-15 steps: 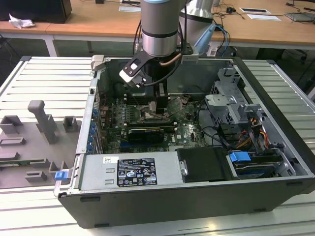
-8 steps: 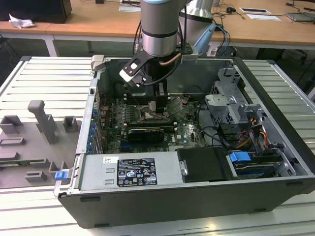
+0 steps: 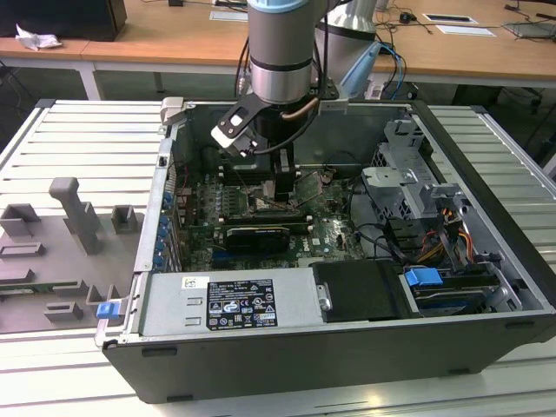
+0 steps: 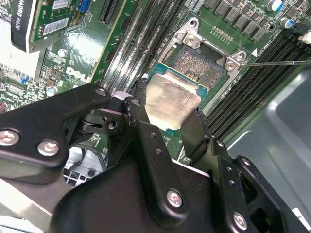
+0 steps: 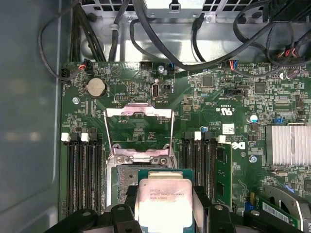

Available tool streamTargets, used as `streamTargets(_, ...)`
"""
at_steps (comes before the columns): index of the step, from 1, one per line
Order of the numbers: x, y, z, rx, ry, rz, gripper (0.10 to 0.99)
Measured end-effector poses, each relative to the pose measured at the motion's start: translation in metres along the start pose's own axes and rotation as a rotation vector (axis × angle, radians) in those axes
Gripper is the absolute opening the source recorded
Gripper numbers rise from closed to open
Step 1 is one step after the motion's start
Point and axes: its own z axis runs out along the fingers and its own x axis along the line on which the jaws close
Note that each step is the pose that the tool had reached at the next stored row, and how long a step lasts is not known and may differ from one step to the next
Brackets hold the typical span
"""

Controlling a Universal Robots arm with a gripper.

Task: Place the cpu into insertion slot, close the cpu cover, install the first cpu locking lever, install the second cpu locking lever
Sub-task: 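Place the cpu into insertion slot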

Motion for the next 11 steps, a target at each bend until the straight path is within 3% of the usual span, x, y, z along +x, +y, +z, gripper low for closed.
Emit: streamTargets(11,0.0043,-0.0037,0.0079,0.000,0.0003,0.000,0.529)
